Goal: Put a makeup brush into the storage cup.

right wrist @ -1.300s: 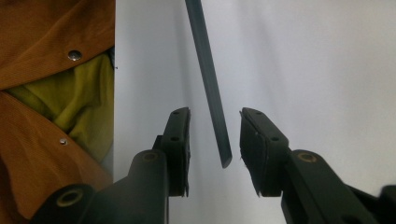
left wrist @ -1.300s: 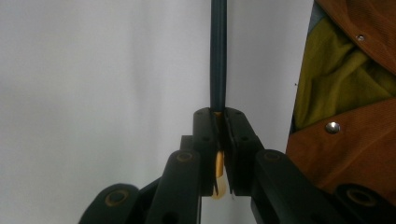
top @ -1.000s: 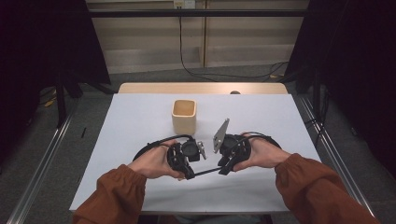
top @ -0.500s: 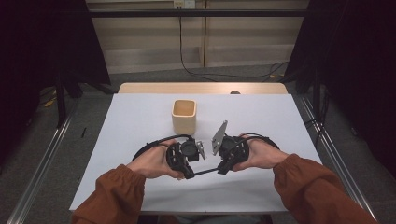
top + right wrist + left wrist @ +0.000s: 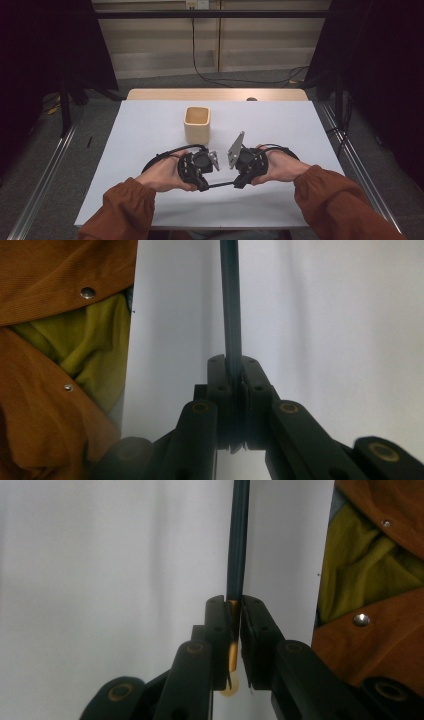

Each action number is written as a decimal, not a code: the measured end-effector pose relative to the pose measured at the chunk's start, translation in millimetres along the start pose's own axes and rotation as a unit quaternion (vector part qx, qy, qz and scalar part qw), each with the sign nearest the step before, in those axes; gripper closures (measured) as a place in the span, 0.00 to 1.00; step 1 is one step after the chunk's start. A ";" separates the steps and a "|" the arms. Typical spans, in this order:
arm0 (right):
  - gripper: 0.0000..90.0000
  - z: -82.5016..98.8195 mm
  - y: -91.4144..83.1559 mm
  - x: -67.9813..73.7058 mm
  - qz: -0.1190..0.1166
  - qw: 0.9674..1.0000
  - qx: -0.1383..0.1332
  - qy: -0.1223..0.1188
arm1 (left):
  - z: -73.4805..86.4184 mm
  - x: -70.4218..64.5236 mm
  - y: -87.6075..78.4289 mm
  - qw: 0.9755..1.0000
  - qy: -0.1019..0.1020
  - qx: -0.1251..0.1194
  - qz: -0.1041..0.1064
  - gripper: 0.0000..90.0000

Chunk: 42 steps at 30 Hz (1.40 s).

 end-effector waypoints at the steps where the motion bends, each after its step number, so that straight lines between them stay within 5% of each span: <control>1: 0.95 0.1 0.1 0.2 -0.001 1.000 -0.002 0.002 | 0.6 -0.1 -0.4 1.000 -0.003 -0.003 0.011 0.91; 11: 0.95 -1.2 -4.3 -2.3 0.008 1.000 -0.015 0.014 | 1.1 4.0 -2.8 0.999 -0.012 -0.037 -0.010 0.77; 16: 0.95 0.6 -7.7 -3.3 0.009 1.000 -0.019 0.017 | 0.4 5.9 0.0 0.998 -0.021 -0.047 -0.026 0.56; 17: 0.95 1.7 -8.2 -2.3 0.004 1.000 -0.017 0.017 | 0.4 7.4 0.6 0.998 -0.022 -0.048 -0.031 0.46; 26: 0.95 3.2 -8.7 -2.2 0.003 0.999 -0.022 0.025 | 3.1 16.3 -1.8 0.994 -0.046 -0.075 -0.059 0.14; 35: 0.95 8.2 -10.8 -4.2 0.006 0.999 -0.027 0.043 | 9.9 22.4 -7.4 0.990 -0.055 -0.107 -0.071 0.06; 42: 0.95 17.6 -16.7 -6.6 0.011 0.998 -0.038 0.056 | 20.1 26.6 -11.3 0.982 -0.084 -0.145 -0.091 0.05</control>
Point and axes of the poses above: each handheld gripper's, and its own axes: y roughly forward along the jaws, z roughly out of its underside, x roughly to its left, the point moved 7 cm from there along y, roughly forward along the jaws, and after that the axes turned 4 degrees about y, right-handed, at the moved point
